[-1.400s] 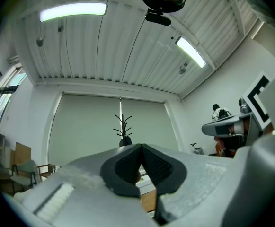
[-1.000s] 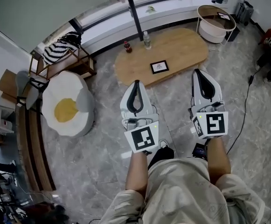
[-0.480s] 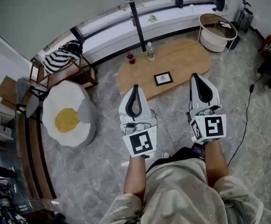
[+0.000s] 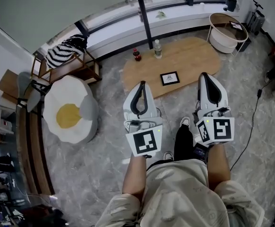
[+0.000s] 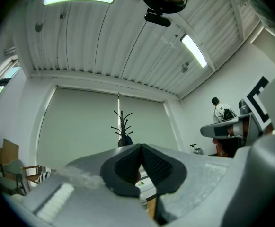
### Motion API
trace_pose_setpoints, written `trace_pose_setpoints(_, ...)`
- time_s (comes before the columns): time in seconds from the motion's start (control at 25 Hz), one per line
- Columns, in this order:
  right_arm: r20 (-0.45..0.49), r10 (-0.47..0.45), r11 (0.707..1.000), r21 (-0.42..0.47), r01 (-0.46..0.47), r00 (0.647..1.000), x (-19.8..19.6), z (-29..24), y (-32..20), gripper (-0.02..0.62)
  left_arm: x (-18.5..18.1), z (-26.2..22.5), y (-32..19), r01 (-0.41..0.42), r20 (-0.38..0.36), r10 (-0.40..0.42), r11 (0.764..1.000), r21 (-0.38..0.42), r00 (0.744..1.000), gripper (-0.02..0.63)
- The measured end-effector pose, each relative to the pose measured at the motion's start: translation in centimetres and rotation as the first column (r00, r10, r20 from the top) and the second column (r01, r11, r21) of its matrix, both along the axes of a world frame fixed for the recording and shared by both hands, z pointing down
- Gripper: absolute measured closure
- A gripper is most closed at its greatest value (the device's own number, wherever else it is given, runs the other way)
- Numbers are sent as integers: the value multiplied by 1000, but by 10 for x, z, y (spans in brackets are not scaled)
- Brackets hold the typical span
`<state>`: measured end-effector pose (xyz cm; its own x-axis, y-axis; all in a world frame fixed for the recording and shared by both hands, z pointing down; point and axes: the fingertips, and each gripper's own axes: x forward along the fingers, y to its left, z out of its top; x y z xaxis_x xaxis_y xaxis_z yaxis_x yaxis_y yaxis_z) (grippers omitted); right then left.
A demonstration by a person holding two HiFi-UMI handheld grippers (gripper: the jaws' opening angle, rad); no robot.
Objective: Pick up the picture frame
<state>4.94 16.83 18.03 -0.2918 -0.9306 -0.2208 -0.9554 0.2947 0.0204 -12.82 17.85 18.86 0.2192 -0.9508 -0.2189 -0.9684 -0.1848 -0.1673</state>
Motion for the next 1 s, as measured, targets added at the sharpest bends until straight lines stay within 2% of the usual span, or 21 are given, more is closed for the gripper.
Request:
trace_pose_setpoints(0.24,-16,-12,1000,1,12,1000,-4,4,-40,594,-5,0,-39,18,-13,-18,1000,4,1000,603)
trace_pose_setpoints(0.56,0,-39,999,2,39,999,14,8,-109,594,20,-1,-103,34,0,-34,999,-5,999,603)
trace_pose_setpoints(0.8,-40,-29,999,-13,29,999,30,16,-166,594,41,4,-160,42,21,-41,999,-24,999,603)
trace_pose_setpoints(1.0,-44,-30,999,-20,29,999,50,15,-217,594,63,-2,-211,28,-8,-28,999,-34,1000,603)
